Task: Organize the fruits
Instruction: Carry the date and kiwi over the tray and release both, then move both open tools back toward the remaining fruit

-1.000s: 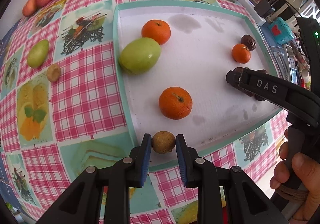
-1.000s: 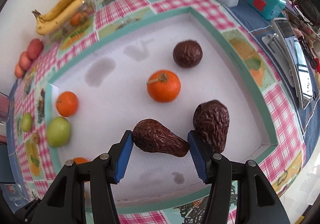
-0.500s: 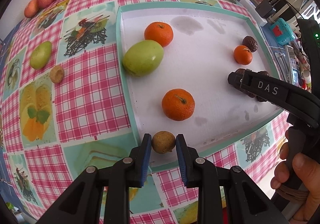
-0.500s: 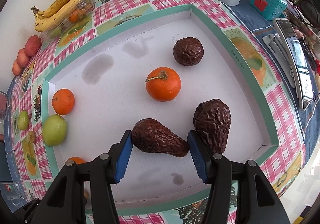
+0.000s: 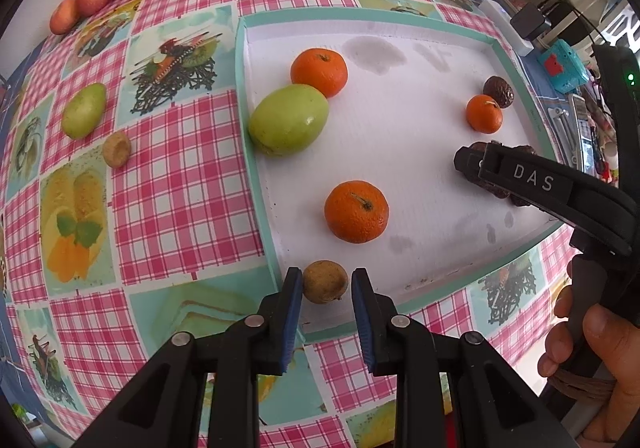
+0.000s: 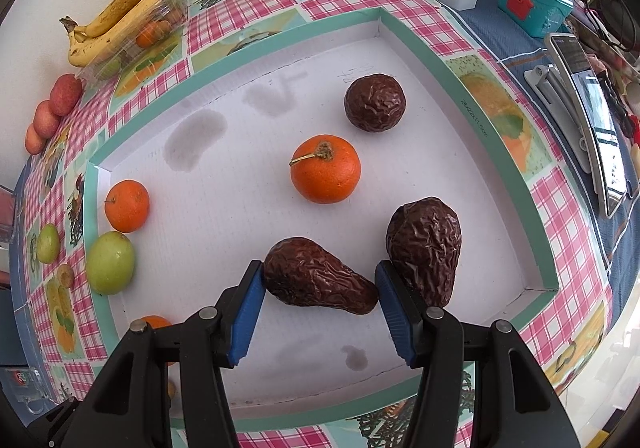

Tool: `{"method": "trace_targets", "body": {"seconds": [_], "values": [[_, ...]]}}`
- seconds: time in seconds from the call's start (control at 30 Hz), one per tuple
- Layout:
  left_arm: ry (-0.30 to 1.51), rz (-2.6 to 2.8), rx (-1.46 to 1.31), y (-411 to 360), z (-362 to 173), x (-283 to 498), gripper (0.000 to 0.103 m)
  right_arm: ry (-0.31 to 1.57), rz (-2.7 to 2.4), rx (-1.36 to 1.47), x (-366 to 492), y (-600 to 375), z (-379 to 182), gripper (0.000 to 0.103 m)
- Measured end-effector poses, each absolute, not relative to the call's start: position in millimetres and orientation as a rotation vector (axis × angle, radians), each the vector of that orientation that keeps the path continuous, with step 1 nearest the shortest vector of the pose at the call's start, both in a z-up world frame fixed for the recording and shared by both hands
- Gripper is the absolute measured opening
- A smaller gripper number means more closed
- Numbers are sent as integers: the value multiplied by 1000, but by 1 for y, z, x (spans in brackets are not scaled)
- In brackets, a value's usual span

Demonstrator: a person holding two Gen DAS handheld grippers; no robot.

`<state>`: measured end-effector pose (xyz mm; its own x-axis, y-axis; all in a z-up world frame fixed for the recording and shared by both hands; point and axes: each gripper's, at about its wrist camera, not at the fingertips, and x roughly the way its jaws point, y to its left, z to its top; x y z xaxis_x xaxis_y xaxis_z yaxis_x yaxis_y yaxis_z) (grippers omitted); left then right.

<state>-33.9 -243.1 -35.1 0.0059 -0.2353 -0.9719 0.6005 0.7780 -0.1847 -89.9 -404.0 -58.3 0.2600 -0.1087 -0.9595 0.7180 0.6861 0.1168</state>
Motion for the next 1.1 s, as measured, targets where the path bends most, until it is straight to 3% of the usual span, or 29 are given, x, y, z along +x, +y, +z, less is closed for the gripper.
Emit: {"method": "trace_targets", "body": {"seconds": [0.27,0.47,0.63,0.7,0.83,0.9,0.97,1.1], "values": [[1388,-685,261,-231,-14,-25,29,1182,-618,622,-90,-404,-54,59],[1343,-580,204,-207,-3,-5,38,1134,-622,601,-91,-401,-37,69],[1355,-476,112,-178,-6,15,41,1111,-617,583,-88,-399,-28,69],[1351,-421,96,-169,-8,20,58,1109,-617,582,-87,-398,-28,69],[1347,-350,37,-151,-9,30,67,1109,-615,580,-87,-399,-28,69],[1336,-300,37,-148,-11,32,88,1108,-612,575,-88,-398,-28,69],[1305,-247,54,-142,-12,35,99,1108,-607,569,-87,-397,-27,69],[1257,-194,71,-132,-8,39,103,1094,-596,551,-85,-393,-24,69]]}}
